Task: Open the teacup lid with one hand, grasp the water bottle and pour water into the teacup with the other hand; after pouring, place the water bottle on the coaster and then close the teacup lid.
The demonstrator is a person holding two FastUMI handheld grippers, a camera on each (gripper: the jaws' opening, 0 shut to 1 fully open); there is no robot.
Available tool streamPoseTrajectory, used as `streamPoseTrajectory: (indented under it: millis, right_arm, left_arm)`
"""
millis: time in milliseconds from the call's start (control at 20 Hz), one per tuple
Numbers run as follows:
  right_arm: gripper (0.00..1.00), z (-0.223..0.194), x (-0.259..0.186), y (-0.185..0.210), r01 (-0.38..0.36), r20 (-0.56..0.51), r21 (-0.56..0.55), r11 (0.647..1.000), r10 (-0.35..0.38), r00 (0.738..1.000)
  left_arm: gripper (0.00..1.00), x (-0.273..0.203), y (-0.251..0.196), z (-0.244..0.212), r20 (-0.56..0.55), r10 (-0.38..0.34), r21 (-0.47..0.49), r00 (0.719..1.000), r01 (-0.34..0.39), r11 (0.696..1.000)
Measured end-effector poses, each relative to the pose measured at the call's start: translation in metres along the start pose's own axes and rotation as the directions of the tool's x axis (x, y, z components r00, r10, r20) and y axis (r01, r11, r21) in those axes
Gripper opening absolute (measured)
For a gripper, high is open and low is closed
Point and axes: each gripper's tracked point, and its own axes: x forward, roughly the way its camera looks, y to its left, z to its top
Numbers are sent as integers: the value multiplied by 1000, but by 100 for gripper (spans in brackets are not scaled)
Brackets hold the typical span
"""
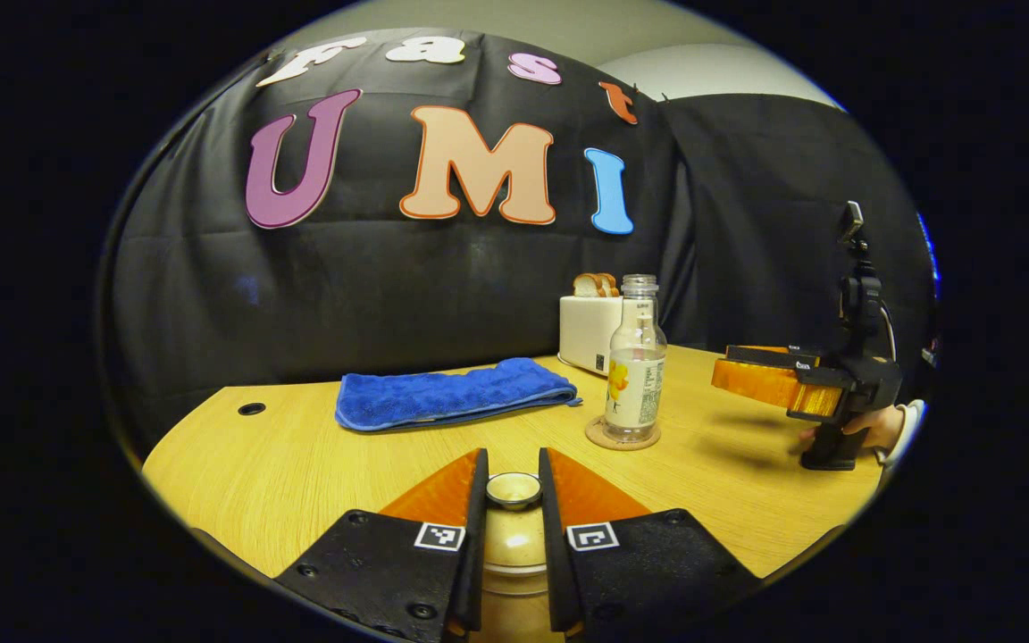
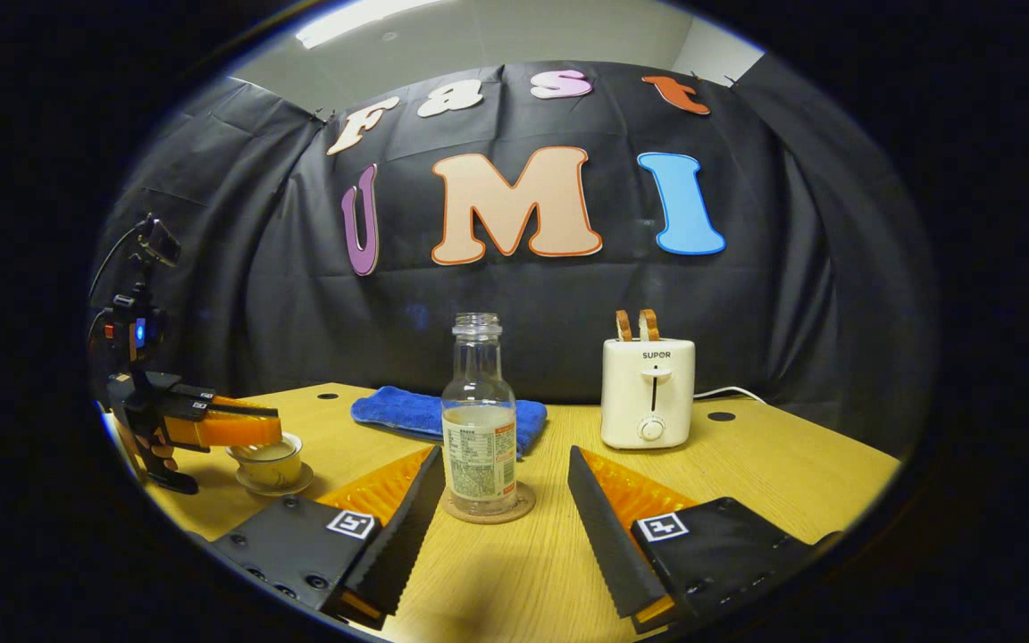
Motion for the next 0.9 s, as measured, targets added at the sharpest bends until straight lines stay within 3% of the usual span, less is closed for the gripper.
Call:
streamPoseTrajectory:
  millis: [450, 700, 750, 850, 900]
  right_arm:
    - [90, 2, -4, -5, 25, 4, -1, 1000, -25, 1000]
    - [87, 2, -4, -8, 40, 5, -2, 999, -40, 999]
    - [90, 1, -4, -9, 46, 5, -2, 999, -46, 999]
    - [84, 2, -4, -11, 55, 6, -2, 998, -55, 998]
    - [84, 2, -5, -12, 59, 6, -2, 998, -59, 998]
  left_arm:
    - [28, -1, 2, 1, 9, 10, -5, 1000, -10, 1000]
    - [39, -4, 4, 6, 38, 17, -17, 999, -16, 1000]
    - [48, -6, 5, 8, 51, 21, -20, 998, -20, 1000]
    - [68, -8, 6, 10, 68, 34, -25, 997, -32, 999]
    - [72, -8, 7, 10, 70, 40, -22, 997, -39, 999]
